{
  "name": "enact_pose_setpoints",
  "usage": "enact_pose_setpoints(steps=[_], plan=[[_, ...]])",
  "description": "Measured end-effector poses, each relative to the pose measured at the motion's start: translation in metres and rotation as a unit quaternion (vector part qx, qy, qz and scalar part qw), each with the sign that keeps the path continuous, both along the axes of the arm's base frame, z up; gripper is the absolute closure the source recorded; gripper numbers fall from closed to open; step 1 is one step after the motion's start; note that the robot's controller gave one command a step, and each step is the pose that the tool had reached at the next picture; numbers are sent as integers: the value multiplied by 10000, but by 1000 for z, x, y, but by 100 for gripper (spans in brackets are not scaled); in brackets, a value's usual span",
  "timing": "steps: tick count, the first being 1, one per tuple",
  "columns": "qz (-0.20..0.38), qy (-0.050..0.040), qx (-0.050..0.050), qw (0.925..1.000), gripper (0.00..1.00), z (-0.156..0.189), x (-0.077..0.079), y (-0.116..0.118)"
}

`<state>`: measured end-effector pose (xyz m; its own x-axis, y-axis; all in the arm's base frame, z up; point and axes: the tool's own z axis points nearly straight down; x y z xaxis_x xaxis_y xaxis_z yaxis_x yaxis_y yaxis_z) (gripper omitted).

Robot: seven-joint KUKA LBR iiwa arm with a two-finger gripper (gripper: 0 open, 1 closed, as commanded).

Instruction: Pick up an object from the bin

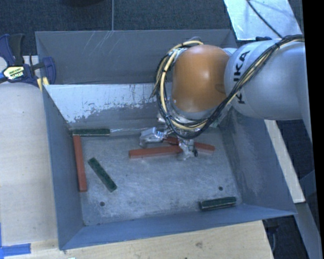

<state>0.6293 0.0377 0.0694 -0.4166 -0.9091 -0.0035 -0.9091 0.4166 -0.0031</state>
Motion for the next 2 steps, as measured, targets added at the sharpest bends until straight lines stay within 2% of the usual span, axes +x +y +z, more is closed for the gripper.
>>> enact_pose_setpoints(steps=[1, 2], plan=[[-13, 0, 7, 10000, 100, 2, 0, 0], [1840, -30, -10, 9829, 100, 190, -14, 9]])
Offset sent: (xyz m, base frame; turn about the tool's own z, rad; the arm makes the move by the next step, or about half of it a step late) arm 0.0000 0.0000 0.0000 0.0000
